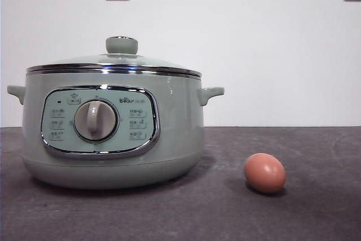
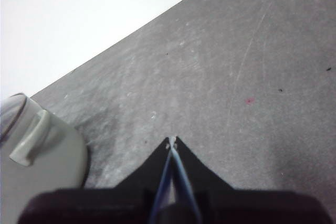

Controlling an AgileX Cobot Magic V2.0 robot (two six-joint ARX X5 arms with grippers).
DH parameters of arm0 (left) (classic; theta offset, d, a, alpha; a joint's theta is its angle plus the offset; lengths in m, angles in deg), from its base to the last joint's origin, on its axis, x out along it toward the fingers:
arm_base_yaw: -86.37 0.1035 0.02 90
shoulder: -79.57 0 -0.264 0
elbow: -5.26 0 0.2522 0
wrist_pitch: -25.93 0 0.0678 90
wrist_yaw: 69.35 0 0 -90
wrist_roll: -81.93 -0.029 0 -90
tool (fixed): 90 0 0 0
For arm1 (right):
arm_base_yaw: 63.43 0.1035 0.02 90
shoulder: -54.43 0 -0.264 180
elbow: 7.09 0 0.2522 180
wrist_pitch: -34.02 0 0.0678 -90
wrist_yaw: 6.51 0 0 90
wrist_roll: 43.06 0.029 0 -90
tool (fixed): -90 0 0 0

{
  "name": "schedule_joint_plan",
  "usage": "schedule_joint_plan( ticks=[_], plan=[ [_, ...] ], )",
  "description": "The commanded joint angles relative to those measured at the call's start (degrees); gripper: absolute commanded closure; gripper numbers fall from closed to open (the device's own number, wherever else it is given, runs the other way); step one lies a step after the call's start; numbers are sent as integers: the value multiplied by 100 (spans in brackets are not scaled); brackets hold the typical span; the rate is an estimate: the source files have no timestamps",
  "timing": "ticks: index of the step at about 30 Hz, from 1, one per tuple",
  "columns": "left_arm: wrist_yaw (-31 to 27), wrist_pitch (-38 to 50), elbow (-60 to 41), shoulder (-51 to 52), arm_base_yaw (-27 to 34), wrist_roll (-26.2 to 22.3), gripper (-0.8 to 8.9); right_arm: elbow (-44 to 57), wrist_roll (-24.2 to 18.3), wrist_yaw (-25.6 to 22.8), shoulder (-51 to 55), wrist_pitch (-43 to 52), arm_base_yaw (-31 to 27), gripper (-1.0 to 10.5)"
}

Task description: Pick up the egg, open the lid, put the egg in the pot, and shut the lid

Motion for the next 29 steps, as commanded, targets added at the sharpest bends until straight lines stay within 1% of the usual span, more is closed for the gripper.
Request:
schedule_joint_plan(
  ticks=[1,5,10,12,14,17,18,21,24,25,26,27,28,29],
  plan=[
    [7,-92,385,-46,9,37,820,-363,26,9,-238,-59,2,956],
    [39,-214,907,-304,7,13,820,-953,4,24,-820,-256,2,956],
    [190,-168,1556,-793,7,-90,820,-1825,-651,83,-1725,-380,4,956],
    [339,-170,1827,-1003,9,-275,820,-2197,-887,315,-2090,-455,4,956],
    [470,-205,2092,-1235,9,-350,820,-2551,-1043,498,-2435,-590,4,955],
    [498,-352,2487,-1652,7,-361,820,-3071,-1198,872,-2924,-898,4,953],
    [577,-439,2636,-1821,9,-442,819,-3268,-1244,1038,-3106,-1054,4,949],
    [1010,-658,3049,-2343,9,-649,817,-3803,-1438,1499,-3622,-1523,4,948],
    [1515,-833,3425,-2883,7,-752,811,-4269,-1764,2000,-4087,-2000,4,948],
    [1711,-848,3539,-3062,7,-752,799,-4404,-1917,2179,-4236,-2149,9,946],
    [1893,-844,3624,-3206,7,-752,765,-4505,-2050,2339,-4354,-2267,11,945],
    [2096,-841,3718,-3353,7,-748,701,-4599,-2164,2492,-4472,-2365,13,941],
    [2232,-844,3805,-3501,7,-743,628,-4660,-2177,2570,-4575,-2398,15,912],
    [2297,-844,3873,-3628,7,-730,573,-4697,-2140,2570,-4647,-2439,22,845]
  ],
)
